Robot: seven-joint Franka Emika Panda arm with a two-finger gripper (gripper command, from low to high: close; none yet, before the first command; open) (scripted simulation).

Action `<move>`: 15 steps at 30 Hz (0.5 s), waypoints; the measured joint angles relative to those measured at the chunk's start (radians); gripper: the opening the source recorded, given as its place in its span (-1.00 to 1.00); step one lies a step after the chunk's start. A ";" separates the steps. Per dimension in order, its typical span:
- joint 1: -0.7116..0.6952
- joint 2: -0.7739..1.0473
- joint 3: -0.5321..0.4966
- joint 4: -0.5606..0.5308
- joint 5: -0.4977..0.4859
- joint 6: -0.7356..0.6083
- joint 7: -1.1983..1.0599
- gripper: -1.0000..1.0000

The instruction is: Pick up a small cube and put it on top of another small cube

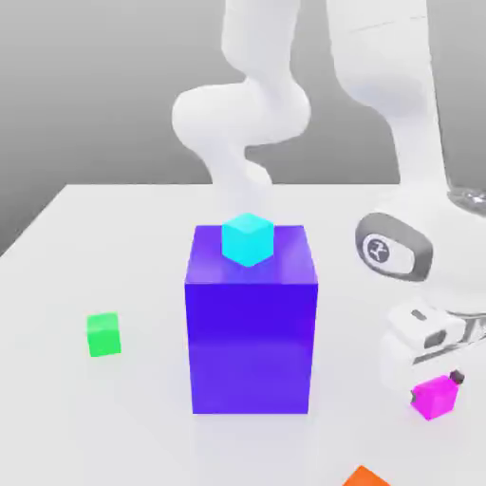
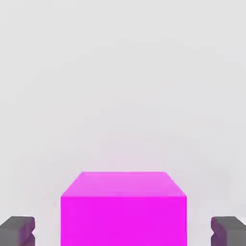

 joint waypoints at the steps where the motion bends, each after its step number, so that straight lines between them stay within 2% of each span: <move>1: 0.000 0.000 0.000 0.000 0.000 0.000 0.000 -1.00; 5: -0.006 -0.014 0.008 -0.004 0.010 -0.010 -0.007 -1.00; 10: -0.057 -0.170 0.078 -0.032 0.125 -0.118 -0.094 -1.00; 15: -0.143 -0.263 -0.008 -0.053 0.154 -0.123 -0.068 -1.00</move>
